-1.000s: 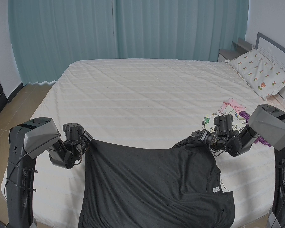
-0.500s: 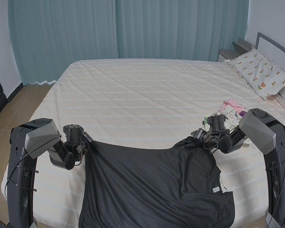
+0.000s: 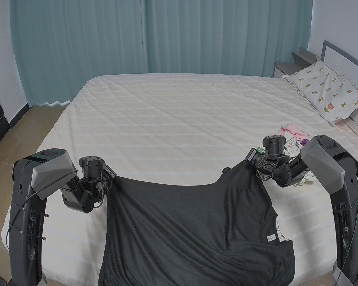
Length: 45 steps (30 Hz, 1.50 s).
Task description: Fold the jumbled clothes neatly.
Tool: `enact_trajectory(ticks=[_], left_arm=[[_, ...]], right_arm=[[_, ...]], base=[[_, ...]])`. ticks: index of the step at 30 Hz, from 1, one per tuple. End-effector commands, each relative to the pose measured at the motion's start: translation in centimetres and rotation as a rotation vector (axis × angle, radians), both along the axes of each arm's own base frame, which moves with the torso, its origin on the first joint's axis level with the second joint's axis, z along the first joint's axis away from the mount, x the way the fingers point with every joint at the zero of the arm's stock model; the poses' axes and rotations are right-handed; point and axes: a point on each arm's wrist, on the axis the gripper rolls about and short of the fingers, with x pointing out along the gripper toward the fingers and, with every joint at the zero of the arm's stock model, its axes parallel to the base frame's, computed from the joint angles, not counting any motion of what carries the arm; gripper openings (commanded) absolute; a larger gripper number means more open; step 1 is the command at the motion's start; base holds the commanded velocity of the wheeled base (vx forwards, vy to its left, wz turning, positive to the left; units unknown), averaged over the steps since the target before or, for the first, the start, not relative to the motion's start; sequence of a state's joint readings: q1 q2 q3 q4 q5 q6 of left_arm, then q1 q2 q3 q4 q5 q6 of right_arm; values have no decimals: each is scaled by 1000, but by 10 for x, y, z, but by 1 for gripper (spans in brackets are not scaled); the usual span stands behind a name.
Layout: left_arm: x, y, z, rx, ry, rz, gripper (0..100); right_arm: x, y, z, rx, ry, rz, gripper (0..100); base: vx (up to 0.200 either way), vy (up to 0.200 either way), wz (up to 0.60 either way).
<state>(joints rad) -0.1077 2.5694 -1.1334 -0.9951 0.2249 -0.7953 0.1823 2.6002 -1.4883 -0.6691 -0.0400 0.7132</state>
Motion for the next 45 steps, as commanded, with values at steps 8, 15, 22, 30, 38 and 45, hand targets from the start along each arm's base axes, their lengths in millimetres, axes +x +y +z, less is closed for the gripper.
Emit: enact_trajectory(ticks=[8,15,22,30,38,45], left_arm=[[11,5,7,-8,-49,18,0],[16,4,1,-3,-42,14,0],[15,2,-5,2,-27,5,100],[9,5,3,-9,-34,16,100],[-9,6,24,-38,-42,23,100],[-36,10,46,-68,-25,-13,100]], right_arm=[[13,-1,21,22,-147,-6,0],[15,-2,-4,4,-107,-5,100],[13,1,-18,-21,-83,12,100],[-10,-6,10,-20,-52,38,100],[-23,3,10,-18,-19,66,100],[-55,-6,22,-14,41,70,100]], base=[[0,0,0],[0,0,0],[0,0,0],[0,0,0],[0,0,0],[0,0,0]])
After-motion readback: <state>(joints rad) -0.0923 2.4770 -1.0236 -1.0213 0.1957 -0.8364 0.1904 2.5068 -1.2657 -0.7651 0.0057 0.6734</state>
